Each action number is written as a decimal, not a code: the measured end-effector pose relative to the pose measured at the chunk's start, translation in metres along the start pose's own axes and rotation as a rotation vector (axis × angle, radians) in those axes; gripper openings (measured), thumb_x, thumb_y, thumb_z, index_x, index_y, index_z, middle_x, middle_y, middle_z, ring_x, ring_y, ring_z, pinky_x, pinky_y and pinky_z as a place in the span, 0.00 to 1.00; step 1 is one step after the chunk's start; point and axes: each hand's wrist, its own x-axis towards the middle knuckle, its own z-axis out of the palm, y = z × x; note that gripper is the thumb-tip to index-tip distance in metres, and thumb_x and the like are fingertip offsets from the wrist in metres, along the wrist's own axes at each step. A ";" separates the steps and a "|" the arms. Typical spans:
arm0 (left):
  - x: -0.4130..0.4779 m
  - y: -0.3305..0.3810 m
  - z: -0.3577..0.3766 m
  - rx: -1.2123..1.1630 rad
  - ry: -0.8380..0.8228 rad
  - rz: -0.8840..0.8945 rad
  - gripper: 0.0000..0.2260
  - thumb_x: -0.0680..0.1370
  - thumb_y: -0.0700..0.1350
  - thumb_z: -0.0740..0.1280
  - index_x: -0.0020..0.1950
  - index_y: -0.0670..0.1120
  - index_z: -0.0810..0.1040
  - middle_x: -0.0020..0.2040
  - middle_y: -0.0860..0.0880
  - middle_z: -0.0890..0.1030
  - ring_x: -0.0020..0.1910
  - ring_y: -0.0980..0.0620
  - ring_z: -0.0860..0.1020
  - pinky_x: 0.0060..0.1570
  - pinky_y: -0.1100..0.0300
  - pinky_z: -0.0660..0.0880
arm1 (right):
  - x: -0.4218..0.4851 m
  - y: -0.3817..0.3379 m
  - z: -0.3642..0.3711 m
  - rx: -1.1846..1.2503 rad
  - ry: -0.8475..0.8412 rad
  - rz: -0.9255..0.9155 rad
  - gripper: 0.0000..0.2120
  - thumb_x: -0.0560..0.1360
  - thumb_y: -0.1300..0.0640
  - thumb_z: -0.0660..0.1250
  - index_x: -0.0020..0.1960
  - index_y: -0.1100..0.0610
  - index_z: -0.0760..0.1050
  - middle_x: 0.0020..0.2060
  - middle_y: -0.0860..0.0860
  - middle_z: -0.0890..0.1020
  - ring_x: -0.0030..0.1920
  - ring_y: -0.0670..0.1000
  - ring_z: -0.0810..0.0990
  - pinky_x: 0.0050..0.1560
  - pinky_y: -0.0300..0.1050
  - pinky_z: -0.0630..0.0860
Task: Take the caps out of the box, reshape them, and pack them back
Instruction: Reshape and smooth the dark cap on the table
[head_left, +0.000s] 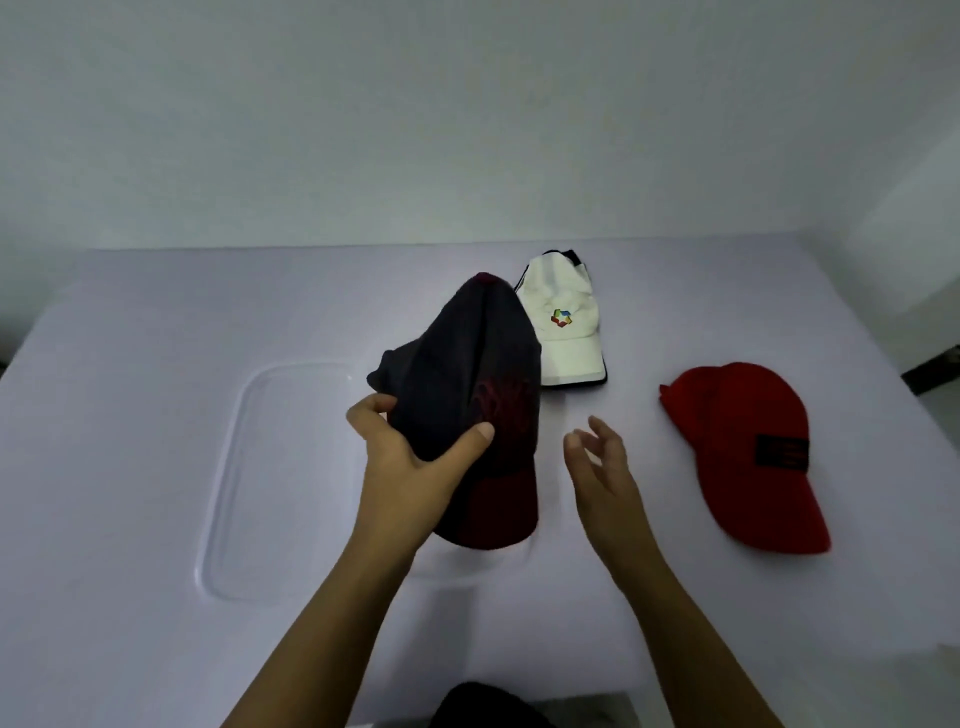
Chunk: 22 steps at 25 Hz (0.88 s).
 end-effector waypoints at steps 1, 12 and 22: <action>-0.005 0.012 0.006 -0.048 -0.048 0.010 0.31 0.68 0.56 0.72 0.59 0.57 0.53 0.58 0.51 0.72 0.56 0.52 0.76 0.54 0.58 0.78 | -0.004 -0.008 -0.004 0.111 -0.101 0.091 0.26 0.77 0.42 0.56 0.72 0.49 0.59 0.68 0.50 0.70 0.64 0.50 0.72 0.60 0.46 0.71; -0.020 -0.002 0.135 -0.267 -0.061 -0.368 0.30 0.75 0.68 0.46 0.68 0.57 0.71 0.66 0.50 0.77 0.64 0.49 0.75 0.66 0.49 0.69 | -0.002 -0.004 -0.099 0.332 0.087 0.301 0.28 0.77 0.36 0.51 0.67 0.52 0.70 0.65 0.54 0.76 0.63 0.55 0.75 0.66 0.55 0.71; -0.037 0.016 0.193 -0.676 -0.012 -0.689 0.16 0.80 0.50 0.59 0.41 0.42 0.80 0.29 0.44 0.83 0.25 0.48 0.82 0.28 0.59 0.79 | 0.006 0.003 -0.129 0.808 -0.191 0.569 0.20 0.75 0.44 0.63 0.55 0.57 0.80 0.45 0.58 0.84 0.41 0.57 0.84 0.42 0.52 0.82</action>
